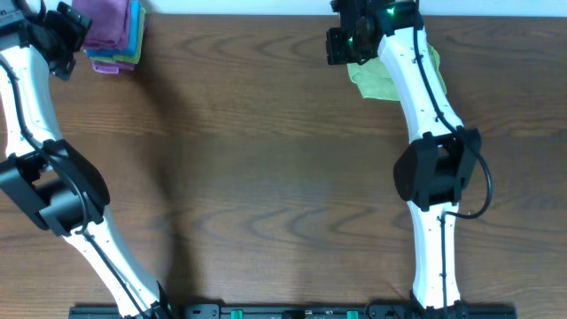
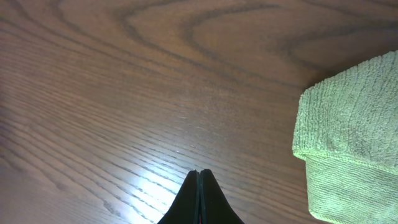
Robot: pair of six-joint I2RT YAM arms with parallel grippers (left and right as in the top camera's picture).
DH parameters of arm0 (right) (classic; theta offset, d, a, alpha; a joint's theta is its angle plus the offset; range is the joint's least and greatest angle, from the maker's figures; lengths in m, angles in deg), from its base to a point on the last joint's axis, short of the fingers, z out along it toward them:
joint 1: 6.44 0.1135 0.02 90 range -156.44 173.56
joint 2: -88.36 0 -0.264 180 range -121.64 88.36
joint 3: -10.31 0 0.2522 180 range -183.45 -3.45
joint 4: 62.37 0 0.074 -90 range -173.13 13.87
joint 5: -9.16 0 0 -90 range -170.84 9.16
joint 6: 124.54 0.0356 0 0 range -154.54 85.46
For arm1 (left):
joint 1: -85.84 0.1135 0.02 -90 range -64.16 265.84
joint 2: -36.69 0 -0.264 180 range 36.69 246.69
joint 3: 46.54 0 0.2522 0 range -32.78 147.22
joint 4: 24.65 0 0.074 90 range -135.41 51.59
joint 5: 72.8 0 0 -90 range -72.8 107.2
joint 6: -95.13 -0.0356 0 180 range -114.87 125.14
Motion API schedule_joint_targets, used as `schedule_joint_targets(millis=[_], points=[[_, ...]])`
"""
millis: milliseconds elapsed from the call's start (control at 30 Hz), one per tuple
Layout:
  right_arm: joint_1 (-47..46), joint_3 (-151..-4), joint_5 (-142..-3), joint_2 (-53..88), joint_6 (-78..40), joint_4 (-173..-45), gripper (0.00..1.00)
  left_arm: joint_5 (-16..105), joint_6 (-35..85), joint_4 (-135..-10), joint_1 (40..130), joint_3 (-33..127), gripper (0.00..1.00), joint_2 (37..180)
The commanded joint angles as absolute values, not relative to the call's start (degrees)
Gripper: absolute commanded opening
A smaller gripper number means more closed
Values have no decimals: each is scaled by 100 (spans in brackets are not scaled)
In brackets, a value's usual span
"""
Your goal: Fold the cloth
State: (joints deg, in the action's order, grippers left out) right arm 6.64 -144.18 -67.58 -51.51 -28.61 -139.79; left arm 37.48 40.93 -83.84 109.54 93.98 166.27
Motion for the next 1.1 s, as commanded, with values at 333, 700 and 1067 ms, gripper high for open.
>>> schedule_joint_targets(millis=[333, 700, 1067], points=[[378, -14414, -7104, -3897, -3274, -14725, 85, 2945, 1828, -10611, 10342, 9527, 95, 15160], [363, -14414, -7431, -2478, -3958, -16091, 92, 2473, 1113, -11617, 9573, 9525, 95, 13335], [376, -14274, -7484, -461, -3956, -16919, 89, 2469, 1017, -11621, 8976, 8281, 95, 11331]])
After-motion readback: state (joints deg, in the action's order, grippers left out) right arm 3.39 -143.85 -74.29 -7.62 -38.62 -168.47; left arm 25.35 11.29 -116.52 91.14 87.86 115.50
